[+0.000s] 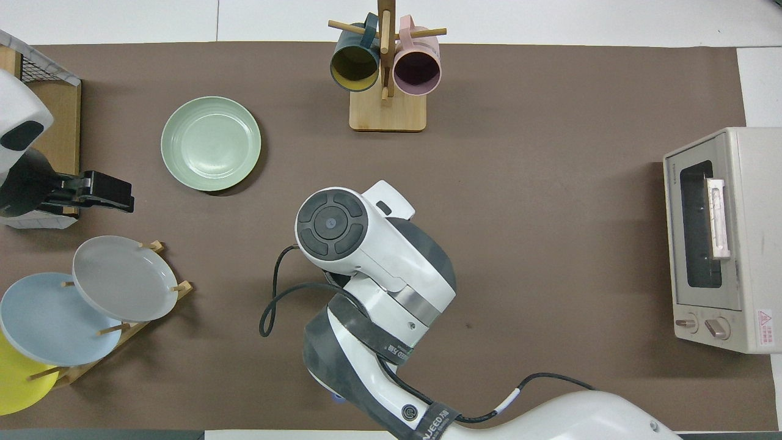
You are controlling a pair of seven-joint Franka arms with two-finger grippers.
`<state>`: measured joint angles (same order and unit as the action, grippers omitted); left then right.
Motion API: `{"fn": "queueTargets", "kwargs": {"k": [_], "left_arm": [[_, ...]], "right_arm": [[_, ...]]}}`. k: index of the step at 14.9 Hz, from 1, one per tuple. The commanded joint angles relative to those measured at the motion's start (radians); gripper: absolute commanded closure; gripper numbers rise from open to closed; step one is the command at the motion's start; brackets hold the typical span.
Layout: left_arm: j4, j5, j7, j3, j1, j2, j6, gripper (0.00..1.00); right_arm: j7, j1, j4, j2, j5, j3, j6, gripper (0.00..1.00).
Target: Transfer vermicelli from pot to plate
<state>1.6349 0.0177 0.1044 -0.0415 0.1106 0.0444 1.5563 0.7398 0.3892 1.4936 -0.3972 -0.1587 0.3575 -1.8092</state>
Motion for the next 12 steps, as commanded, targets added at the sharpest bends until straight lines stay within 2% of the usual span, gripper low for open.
{"fn": "queueTargets", "kwargs": {"k": [1, 2, 6, 9, 12], "left_arm": [[0.023, -0.016, 0.038, -0.012, 0.004, 0.02, 0.031, 0.0], [0.026, -0.016, 0.052, -0.017, 0.014, 0.023, 0.031, 0.0], [0.057, 0.007, 0.25, -0.017, 0.162, -0.001, 0.071, 0.0], [0.184, 0.073, 0.455, -0.018, 0.295, -0.018, 0.264, 0.0], [0.249, 0.082, 0.593, -0.018, 0.438, -0.127, 0.427, 0.0]], "right_arm": [[-0.121, -0.076, -0.062, 0.021, -0.015, 0.011, 0.092, 0.37], [-0.17, -0.105, -0.065, 0.034, -0.015, 0.011, 0.109, 0.37], [-0.366, -0.223, -0.064, 0.067, -0.015, 0.008, 0.142, 0.37], [-0.534, -0.327, -0.047, 0.077, -0.015, 0.0, 0.145, 0.37], [-0.689, -0.432, -0.001, 0.083, -0.015, 0.0, 0.105, 0.37]]}}
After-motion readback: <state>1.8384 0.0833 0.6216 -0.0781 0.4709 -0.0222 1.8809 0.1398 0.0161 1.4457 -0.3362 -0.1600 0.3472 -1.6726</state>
